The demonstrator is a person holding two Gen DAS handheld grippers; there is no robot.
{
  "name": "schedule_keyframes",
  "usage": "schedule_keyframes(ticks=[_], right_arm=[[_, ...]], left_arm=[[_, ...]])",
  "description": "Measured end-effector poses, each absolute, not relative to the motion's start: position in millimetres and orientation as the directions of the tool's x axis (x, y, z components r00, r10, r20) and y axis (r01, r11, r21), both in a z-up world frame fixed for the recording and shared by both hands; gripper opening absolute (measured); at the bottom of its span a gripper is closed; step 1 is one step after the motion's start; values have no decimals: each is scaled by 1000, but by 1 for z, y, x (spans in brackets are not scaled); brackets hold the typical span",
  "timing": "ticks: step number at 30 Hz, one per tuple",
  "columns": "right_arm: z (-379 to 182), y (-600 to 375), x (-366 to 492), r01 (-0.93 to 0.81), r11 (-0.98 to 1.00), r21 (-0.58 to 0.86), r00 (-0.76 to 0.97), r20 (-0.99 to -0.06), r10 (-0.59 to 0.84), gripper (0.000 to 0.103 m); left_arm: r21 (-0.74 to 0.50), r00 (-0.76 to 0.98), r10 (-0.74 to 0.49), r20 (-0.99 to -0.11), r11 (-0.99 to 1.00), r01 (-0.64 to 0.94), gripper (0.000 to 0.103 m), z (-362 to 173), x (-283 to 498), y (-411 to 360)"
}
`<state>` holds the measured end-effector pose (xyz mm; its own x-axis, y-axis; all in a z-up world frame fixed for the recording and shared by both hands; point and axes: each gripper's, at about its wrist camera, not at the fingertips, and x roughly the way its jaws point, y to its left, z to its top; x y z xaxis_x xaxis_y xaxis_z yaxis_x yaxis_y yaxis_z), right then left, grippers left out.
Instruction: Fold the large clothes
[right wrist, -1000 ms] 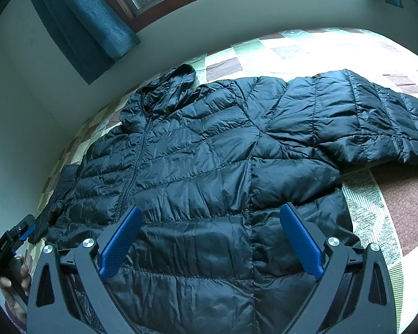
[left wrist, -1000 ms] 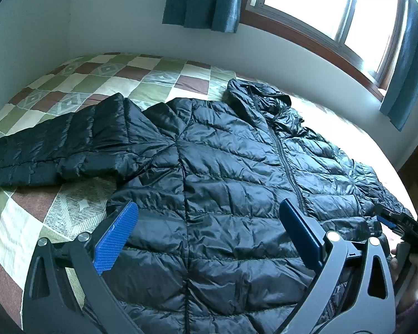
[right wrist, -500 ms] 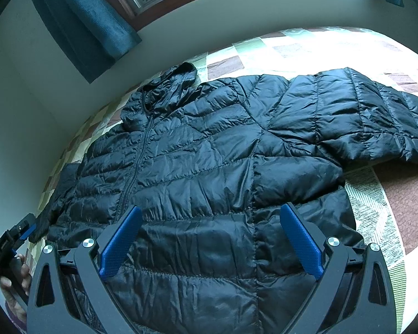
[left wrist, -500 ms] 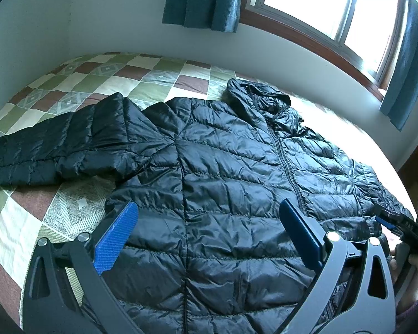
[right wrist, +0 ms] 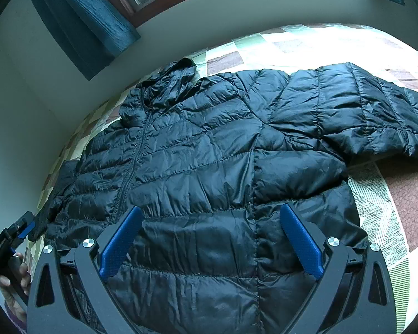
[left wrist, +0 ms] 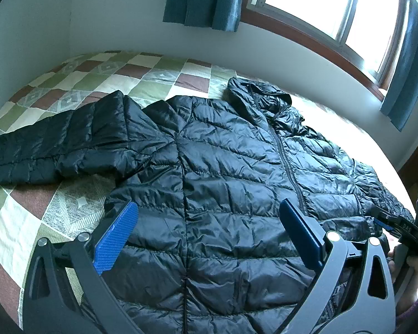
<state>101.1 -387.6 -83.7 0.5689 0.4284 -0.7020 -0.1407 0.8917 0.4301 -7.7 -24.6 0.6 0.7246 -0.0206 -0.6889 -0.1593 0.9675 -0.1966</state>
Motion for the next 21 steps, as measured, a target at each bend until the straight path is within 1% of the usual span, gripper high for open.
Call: schedule_keyframes(ticks=[13, 21], right_arm=[[-84, -397, 103, -125, 891, 437, 575, -700, 424, 98], [-78, -443, 106, -52, 888, 456, 614, -687, 389, 98]], left_arm=[[-205, 714, -24, -699, 964, -167, 101, -13, -6, -21], [-237, 696, -40, -717, 953, -189, 101, -35, 1, -8]])
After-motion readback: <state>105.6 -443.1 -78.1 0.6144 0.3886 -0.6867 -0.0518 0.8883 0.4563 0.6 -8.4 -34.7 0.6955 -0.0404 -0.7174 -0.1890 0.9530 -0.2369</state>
